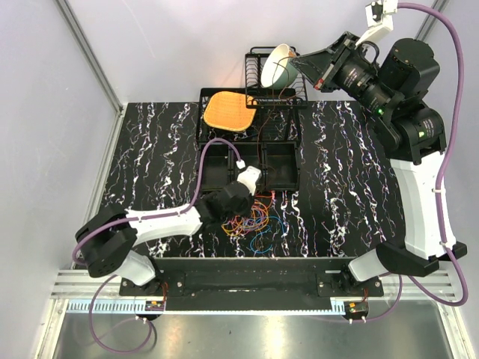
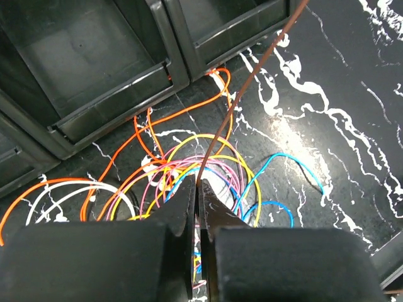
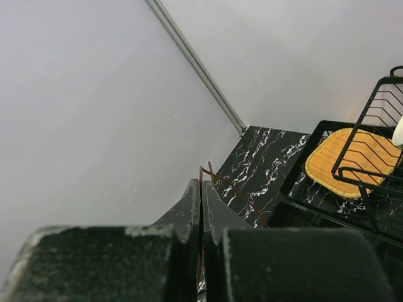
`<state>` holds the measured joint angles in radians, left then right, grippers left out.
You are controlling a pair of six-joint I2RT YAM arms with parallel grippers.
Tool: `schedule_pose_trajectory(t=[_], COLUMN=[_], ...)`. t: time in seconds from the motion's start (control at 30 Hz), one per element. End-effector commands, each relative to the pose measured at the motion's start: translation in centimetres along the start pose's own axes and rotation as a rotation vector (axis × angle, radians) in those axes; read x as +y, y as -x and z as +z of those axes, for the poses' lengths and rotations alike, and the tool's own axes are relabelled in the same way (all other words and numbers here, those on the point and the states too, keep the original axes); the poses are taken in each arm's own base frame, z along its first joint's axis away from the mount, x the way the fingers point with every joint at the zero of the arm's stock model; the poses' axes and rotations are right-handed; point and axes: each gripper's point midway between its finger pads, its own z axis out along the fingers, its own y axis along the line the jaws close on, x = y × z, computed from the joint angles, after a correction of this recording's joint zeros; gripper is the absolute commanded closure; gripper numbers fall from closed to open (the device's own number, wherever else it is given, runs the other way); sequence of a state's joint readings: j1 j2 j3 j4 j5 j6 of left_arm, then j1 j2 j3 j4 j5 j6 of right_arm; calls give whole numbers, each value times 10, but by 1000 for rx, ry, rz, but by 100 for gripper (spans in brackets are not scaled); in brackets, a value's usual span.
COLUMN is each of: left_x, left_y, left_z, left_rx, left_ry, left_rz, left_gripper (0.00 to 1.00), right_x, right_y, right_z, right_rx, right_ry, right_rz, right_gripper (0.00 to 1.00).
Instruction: Untangle the cables
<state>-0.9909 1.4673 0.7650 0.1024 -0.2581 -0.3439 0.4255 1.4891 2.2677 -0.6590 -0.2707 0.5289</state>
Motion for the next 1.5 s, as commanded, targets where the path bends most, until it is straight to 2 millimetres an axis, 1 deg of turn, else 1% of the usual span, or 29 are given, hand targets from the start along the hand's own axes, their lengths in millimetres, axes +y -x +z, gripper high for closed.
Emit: schedule_pose_trajectory(t=[0.0, 0.03, 0.07, 0.1, 0.13, 0.17, 0.2, 0.27, 0.3, 0.37, 0.4, 0.53, 0.67, 0.7, 0.77, 0.8, 0.83, 0.87, 0.9, 1.0, 1.03, 1.1, 1.13, 1.23, 1.27, 1.33, 1.37, 1.4, 1.47], left_x=[-16, -15, -11, -12, -12, -6, -11, -6, -8, -7, -9, -7, -16, -20, -24, -28, -29, -31, -34, -38, -39, -43, -46, -49, -48, -49, -47, -47, -47], left_y=[59, 66, 65, 96, 110, 114, 155, 180, 213, 236, 260, 289, 300, 306, 313, 314, 316, 319, 318, 319, 314, 315, 310, 308, 299, 305, 298, 309, 314], left_z=[-12, -17, -23, -39, -49, -58, -81, -104, -125, -144, -161, -172, -155, -155, -150, -140, -136, -132, -120, -102, -86, -76, -61, -41, -23, -15, 3, 2, 14], left_rx=[-142, -148, -121, -178, -197, -179, -254, -280, -349, -385, -439, -488, -487, -498, -514, -507, -507, -511, -498, -489, -466, -464, -446, -441, -413, -413, -384, -405, -398], left_ry=[-32, -21, 2, 8, 17, 47, 36, 64, 60, 67, 62, 85, 75, 63, 55, 55, 55, 54, 50, 45, 50, 35, 34, 28, 38, 35, 46, 47, 57], left_rz=[-46, -49, -42, -58, -53, -38, -54, -32, -45, -26, -36, -6, 2, -1, -3, 0, 1, 0, 6, 5, 10, 5, 7, 11, 19, 14, 22, 17, 29], left_gripper=[100, 100, 100, 100, 100, 100, 100, 100, 100, 100, 100, 100, 100, 100, 100, 100, 100, 100, 100, 100, 100, 100, 100, 100, 100, 100, 100, 100, 100], right_x=[7, 7, 5, 4, 2, 1, 0, -3, -2, -4, -3, -8, -19, -22, -34, -40, -49, -61, -68, -95, -108, -123, -133, -158, -161, -177, -177, -182, -187], right_y=[11, 10, 10, 9, 8, 7, 6, 2, 1, -3, -3, -13, -21, -24, -30, -33, -41, -40, -43, -55, -62, -69, -78, -91, -92, -96, -96, -98, -95], right_z=[-7, -7, -7, -7, -7, -6, -5, -1, 0, 4, 5, 11, 14, 15, 15, 14, 12, 10, 8, 1, -2, -5, -6, -8, -7, -6, -4, -2, 1], right_rx=[-36, -33, -35, -33, -31, -30, -28, -14, -12, 0, -5, 17, 29, 32, 35, 35, 43, 23, 19, 16, 21, 20, 36, 54, 56, 65, 67, 75, 69], right_ry=[6, 4, -4, -7, -14, -18, -20, -20, -14, -11, -2, -1, -35, -45, -89, -115, -146, -198, -229, -334, -379, -435, -461, -529, -526, -552, -535, -540, -529], right_rz=[-13, -15, -17, -18, -18, -16, -15, 1, 5, 27, 29, 54, 62, 60, 59, 56, 55, 49, 45, 32, 27, 28, 32, 34, 38, 54, 62, 65, 75], right_gripper=[100, 100, 100, 100, 100, 100, 100, 100, 100, 100, 100, 100, 100, 100, 100, 100, 100, 100, 100, 100, 100, 100, 100, 100, 100, 100, 100, 100, 100])
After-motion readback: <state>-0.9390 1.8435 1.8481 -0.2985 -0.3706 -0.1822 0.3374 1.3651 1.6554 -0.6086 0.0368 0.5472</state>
